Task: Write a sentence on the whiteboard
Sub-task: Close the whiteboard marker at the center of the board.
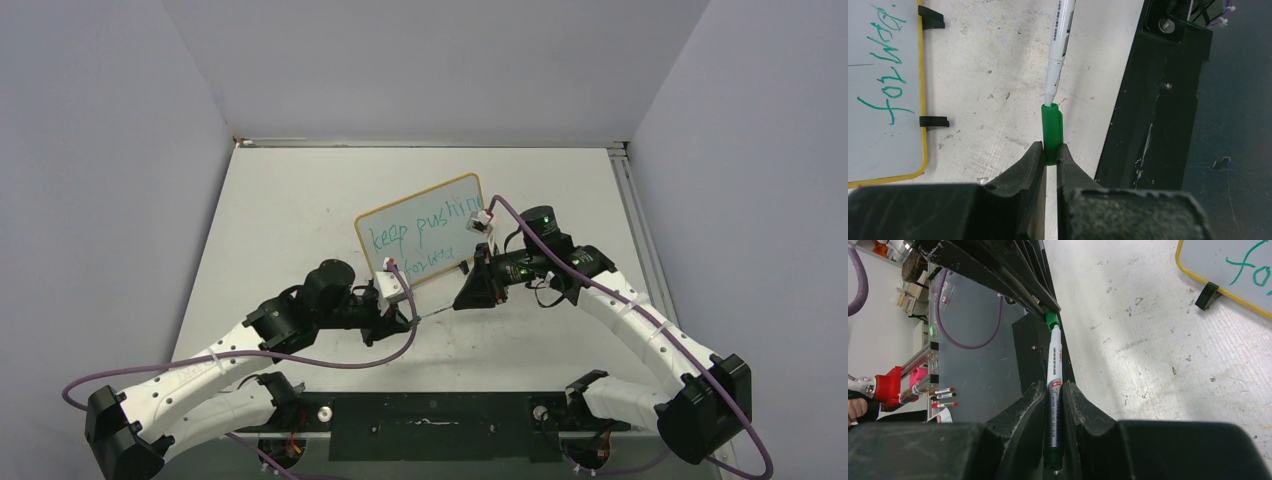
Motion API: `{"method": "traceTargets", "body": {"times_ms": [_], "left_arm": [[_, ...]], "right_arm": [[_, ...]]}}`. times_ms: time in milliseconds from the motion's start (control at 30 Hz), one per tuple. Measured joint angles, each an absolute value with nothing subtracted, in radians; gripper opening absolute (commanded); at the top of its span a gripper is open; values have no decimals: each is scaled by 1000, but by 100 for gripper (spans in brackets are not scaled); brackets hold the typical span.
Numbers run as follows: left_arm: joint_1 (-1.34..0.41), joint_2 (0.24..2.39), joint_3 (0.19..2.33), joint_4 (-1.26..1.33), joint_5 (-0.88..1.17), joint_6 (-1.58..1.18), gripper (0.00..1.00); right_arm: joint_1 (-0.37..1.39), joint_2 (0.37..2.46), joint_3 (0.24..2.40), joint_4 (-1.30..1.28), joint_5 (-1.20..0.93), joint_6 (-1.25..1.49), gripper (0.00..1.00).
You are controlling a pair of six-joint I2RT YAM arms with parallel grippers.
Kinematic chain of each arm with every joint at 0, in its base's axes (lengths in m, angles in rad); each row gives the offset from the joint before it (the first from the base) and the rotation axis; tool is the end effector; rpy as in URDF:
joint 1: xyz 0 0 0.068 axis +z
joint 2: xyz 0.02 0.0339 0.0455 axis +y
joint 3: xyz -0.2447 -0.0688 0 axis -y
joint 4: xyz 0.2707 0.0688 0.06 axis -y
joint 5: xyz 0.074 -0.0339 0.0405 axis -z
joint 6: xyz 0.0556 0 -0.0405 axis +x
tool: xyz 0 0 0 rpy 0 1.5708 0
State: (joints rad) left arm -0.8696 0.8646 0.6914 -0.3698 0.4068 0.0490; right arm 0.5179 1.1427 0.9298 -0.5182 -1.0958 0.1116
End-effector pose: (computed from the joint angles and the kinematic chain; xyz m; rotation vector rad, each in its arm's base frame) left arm 0.1414 -0.2016 0.2475 1.1977 1.8473 -0.9060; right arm 0.2099 0.1765 0.2712 -1.0300 2.0323 1.5794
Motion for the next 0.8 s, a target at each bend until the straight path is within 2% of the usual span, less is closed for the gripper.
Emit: {"method": "traceTargets", "body": {"times_ms": [800], "left_arm": [[-885, 865, 691, -379, 428, 49, 0]], "right_arm": [[567, 1191, 930, -517, -1122, 109, 5]]}}
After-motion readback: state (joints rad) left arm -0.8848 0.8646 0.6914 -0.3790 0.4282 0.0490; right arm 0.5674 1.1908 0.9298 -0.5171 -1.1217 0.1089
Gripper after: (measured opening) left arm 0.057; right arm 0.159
